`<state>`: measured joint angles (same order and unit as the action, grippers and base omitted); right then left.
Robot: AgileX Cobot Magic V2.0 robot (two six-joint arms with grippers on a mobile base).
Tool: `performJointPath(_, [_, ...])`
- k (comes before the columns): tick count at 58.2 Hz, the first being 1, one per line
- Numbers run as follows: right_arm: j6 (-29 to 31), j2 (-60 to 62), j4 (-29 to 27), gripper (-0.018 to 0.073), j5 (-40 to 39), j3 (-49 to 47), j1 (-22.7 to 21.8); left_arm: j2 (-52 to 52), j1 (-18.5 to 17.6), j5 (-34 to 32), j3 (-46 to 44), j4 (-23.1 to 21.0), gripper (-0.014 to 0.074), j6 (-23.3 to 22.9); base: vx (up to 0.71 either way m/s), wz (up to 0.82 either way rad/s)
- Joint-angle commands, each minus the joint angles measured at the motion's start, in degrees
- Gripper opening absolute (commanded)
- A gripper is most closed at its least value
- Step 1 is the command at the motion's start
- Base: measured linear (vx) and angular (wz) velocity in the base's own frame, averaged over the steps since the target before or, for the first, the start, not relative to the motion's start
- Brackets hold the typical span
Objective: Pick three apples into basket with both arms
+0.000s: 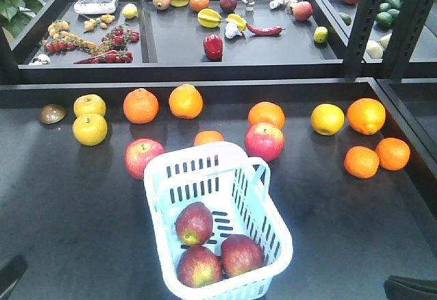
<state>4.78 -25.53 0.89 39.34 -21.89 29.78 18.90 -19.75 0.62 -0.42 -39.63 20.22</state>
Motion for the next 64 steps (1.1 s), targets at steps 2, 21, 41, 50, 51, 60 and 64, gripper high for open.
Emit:
performJointPath(2, [0.15,-0.32,0.58,-0.0005,-3.64,-1.47,0.02,-5.78,0.32,-1.84,0.63,9.63,-0.0006,-8.28,0.00,0.00])
performJointPath(21, [0.15,-0.32,0.52,-0.0005,-3.64,-1.47,0.02,-18.61,10.05,4.04,0.67,19.95,-0.0006,-6.71,0.00,0.00])
performJointPath(41, [0.15,-0.32,0.43,-0.0005,-3.62,-1.47,0.02,-20.45,24.76,8.79,0.67,19.89,-0.0006,-10.86,0.00,0.00])
performJointPath(50, [0.15,-0.32,0.43,-0.0005,-3.62,-1.47,0.02,-20.45,25.34,7.85,0.67,19.94,-0.0006,-10.91,0.00,0.00])
performJointPath(51, [0.15,-0.32,0.43,-0.0005,-3.62,-1.47,0.02,-20.45,25.34,7.85,0.67,19.94,-0.0006,-10.70,0.00,0.00])
performJointPath(60, [0.15,-0.32,0.43,-0.0005,-3.62,-1.47,0.02,-20.45,25.34,7.79,0.67,19.94,-0.0006,-10.14,0.00,0.00])
performJointPath(64, [0.15,-0.32,0.43,-0.0005,-3.62,-1.47,0.02,-20.45,25.34,7.79,0.67,19.94,-0.0006,-10.14,0.00,0.00])
